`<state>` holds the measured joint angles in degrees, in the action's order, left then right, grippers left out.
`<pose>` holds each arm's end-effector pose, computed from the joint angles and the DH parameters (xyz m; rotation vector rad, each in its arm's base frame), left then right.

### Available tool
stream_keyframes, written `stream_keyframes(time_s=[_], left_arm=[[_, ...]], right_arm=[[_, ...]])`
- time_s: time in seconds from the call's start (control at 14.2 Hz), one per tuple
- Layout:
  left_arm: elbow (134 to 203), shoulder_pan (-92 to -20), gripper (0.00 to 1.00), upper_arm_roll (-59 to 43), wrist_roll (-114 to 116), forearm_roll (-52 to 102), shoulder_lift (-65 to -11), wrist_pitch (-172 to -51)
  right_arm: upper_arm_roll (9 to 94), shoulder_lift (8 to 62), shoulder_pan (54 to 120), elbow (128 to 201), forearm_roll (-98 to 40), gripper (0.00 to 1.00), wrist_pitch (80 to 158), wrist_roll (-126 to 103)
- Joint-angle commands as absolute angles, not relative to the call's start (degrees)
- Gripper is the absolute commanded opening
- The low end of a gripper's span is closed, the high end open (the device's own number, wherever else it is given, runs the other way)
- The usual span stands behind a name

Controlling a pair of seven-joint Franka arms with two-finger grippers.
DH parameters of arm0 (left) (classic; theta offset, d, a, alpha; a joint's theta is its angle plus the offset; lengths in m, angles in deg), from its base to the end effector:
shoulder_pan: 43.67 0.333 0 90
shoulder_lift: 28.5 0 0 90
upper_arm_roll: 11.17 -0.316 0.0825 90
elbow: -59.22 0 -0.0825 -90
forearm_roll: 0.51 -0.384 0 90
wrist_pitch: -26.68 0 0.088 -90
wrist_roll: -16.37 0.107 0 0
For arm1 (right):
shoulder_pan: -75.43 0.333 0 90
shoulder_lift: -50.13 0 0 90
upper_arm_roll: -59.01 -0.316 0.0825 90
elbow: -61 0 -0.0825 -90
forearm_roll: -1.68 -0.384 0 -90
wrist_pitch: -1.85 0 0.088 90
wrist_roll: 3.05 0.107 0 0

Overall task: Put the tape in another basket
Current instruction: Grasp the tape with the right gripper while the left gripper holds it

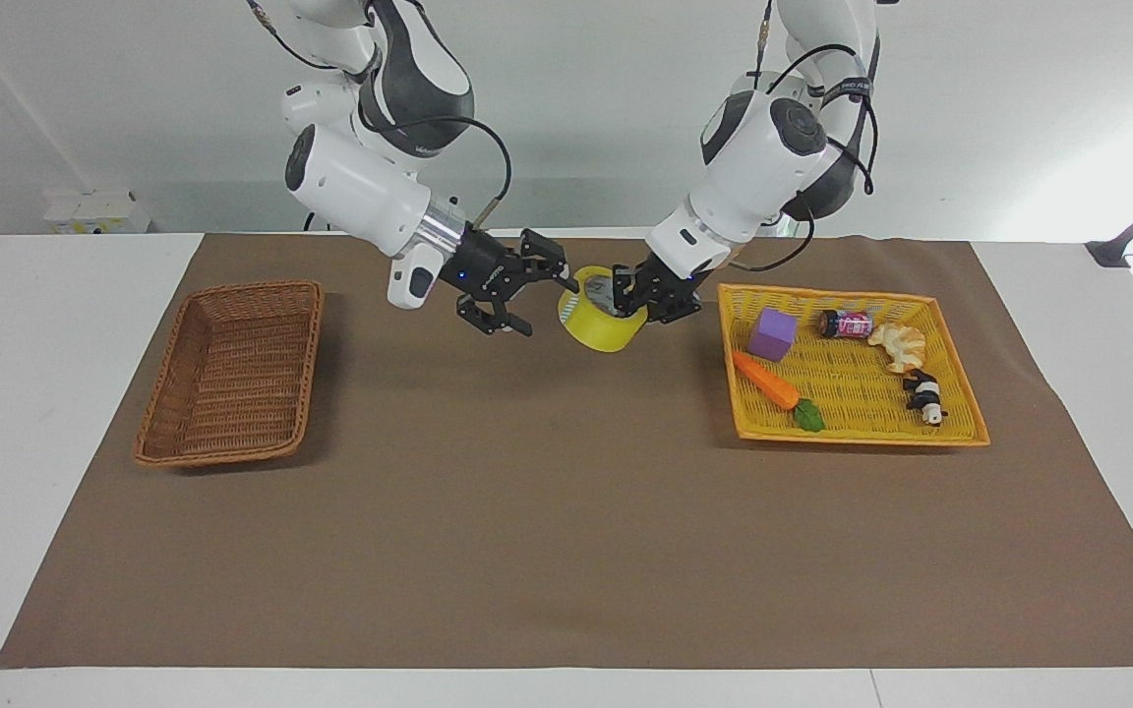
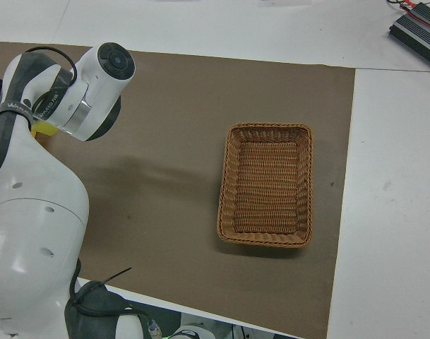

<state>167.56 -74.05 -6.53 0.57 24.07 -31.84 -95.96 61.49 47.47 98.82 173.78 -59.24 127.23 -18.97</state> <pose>0.4786 -0.3560 0.4939 2.7058 -0.1838 0.0053 0.5420 0.2414 0.4810 -2.2268 -0.0697 -0.1388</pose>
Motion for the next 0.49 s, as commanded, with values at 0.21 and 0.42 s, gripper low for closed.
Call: stream_keyframes(time_s=[0.21, 0.42], left_arm=[[166.98, -74.08, 0.02, -7.13, 0.9, 25.06, -31.92, -95.66], [166.98, -73.99, 0.02, -7.04, 0.9, 25.06, -31.92, -95.75]], right_arm=[[61.03, 48.72, 99.59, 175.7, -62.83, 1.0, 127.53, -15.99], [61.11, 48.81, 101.09, 175.79, -62.83, 1.0, 127.62, -14.31]])
